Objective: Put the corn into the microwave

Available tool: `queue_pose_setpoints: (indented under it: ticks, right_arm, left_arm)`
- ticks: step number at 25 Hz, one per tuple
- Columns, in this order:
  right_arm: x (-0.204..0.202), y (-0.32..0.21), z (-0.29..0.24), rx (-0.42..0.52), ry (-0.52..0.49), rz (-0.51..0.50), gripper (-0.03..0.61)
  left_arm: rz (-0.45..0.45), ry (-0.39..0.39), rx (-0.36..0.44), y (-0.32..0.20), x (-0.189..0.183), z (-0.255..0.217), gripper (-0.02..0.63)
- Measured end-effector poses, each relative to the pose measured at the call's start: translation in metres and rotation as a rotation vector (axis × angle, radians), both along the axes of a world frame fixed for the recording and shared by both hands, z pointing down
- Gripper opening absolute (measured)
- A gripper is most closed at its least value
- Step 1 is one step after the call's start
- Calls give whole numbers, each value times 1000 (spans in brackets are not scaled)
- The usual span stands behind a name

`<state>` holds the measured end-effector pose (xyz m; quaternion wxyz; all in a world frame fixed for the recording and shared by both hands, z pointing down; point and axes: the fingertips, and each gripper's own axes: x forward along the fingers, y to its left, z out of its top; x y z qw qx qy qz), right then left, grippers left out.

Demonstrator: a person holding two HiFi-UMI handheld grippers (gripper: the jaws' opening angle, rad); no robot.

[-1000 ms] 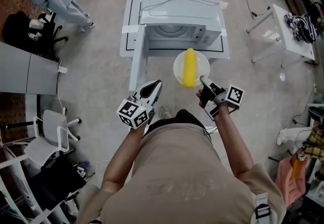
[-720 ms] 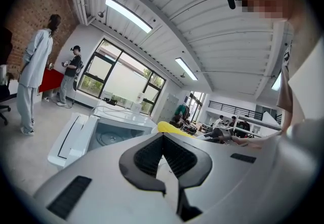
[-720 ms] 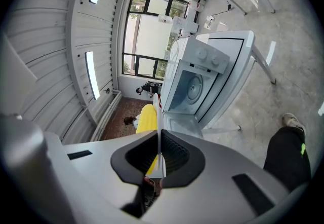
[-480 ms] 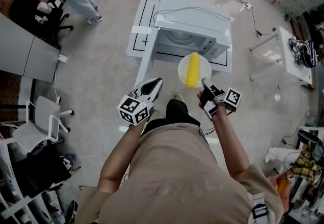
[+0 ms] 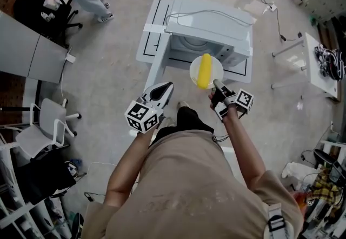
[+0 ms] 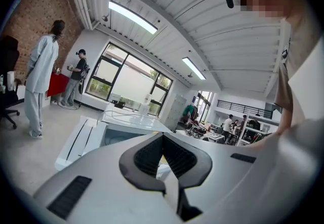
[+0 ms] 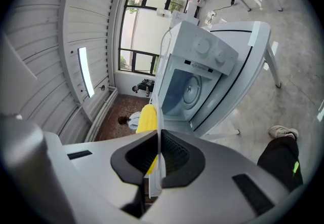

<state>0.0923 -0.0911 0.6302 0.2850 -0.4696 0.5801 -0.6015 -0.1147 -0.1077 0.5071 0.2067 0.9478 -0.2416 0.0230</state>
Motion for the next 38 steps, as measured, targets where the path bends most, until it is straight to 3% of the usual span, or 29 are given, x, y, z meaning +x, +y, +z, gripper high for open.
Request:
queue_pose_setpoints:
  ticks: [12, 23, 38]
  right_arm:
    - [31, -55, 69, -30, 4, 10, 17]
    - [45, -103, 124, -46, -16, 31, 17]
    - [51, -155, 172, -50, -53, 109, 17]
  left_arm:
    - [-67, -95, -9, -34, 42, 26, 6]
    - [-75, -179, -24, -60, 84, 61, 6]
    - [-104, -257, -57, -99, 111, 91, 6]
